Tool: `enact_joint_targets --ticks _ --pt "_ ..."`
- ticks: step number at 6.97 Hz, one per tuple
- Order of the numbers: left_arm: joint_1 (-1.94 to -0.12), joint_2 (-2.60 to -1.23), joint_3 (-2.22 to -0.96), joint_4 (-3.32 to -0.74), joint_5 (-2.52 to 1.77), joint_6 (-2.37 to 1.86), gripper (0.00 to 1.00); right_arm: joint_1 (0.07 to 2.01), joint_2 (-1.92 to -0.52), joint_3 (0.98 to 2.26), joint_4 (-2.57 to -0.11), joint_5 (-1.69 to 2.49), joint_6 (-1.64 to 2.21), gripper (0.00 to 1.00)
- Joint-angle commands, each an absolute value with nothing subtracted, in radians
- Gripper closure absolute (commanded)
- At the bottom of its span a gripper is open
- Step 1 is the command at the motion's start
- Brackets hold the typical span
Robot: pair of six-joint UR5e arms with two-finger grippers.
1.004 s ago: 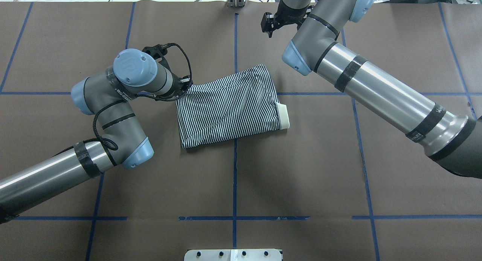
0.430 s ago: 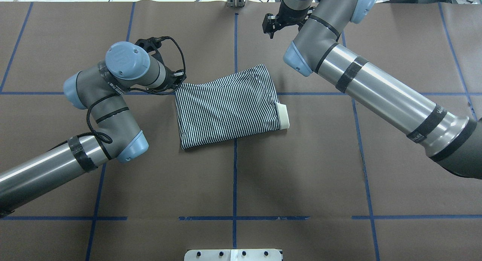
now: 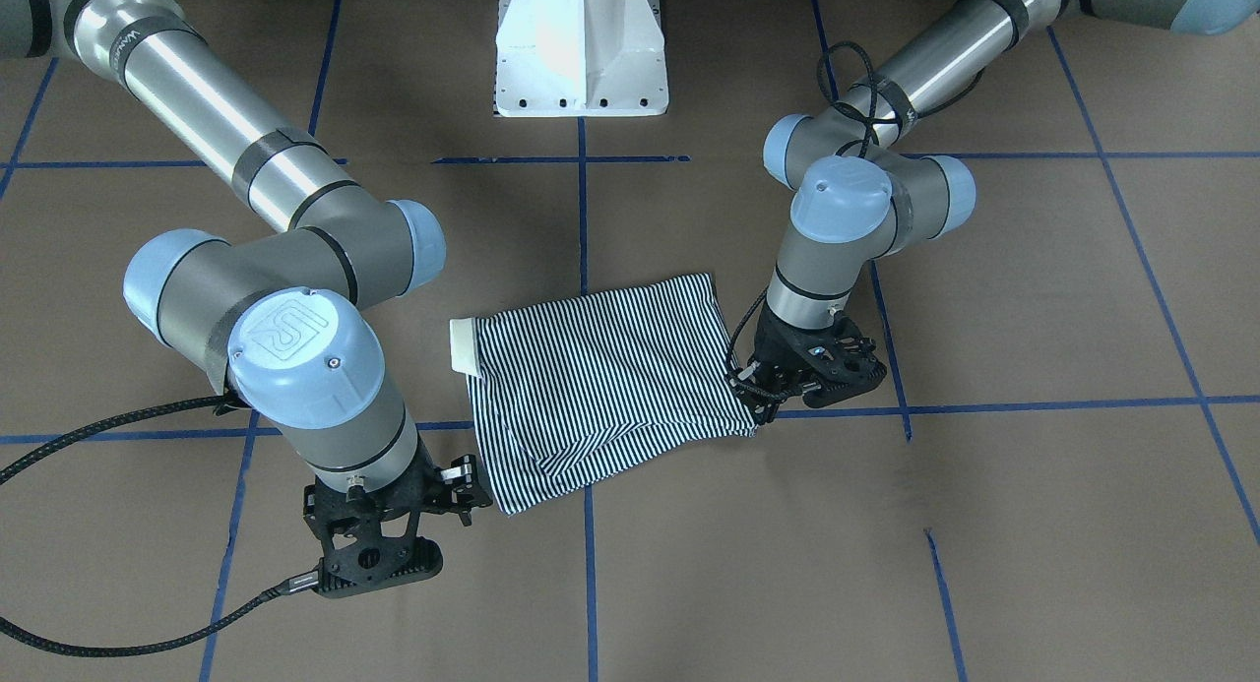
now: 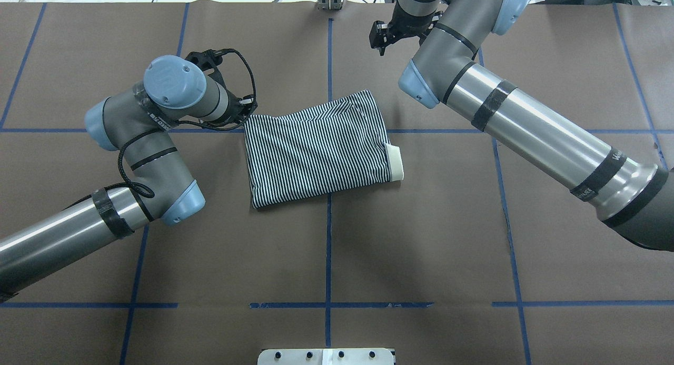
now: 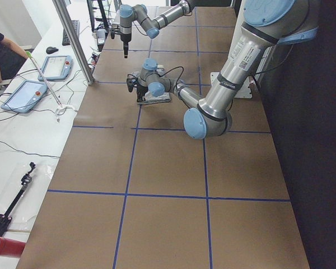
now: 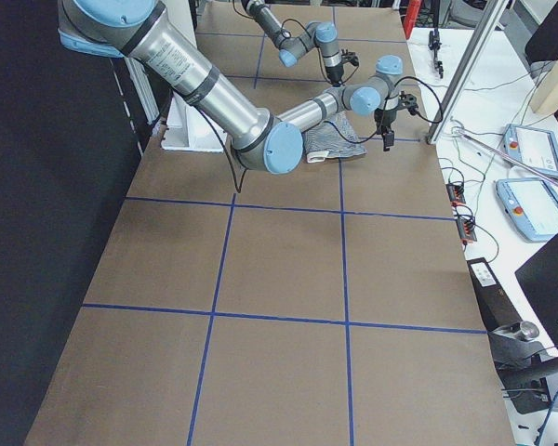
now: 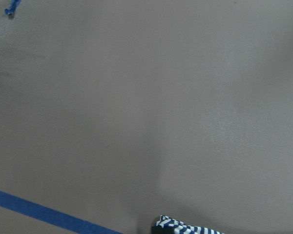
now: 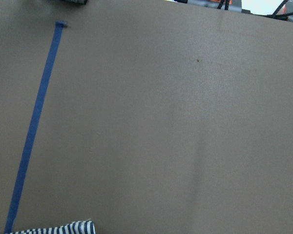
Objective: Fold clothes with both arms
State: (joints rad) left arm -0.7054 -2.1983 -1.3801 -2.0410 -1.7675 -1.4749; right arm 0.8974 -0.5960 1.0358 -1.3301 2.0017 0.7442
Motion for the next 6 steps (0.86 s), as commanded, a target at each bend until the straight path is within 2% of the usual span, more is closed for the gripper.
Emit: enact_joint_targets --ticks 1,3,6 --pt "-0.741 -2.198 -1.387 -2.037 -1.775 -1.451 0.00 0.926 -0.612 1.069 -1.383 2.043 0.741 0.00" --pt "-0.843 -2.151 -1.448 -2.008 -1.840 -1.294 0.00 1.035 -0.711 1.225 -1.524 2.171 0.703 0.00" --pt "-1.102 -1.923 -1.615 -1.977 -2.020 -0.841 0.00 1.219 -0.970 1.544 -1.824 2.191 0.270 0.00"
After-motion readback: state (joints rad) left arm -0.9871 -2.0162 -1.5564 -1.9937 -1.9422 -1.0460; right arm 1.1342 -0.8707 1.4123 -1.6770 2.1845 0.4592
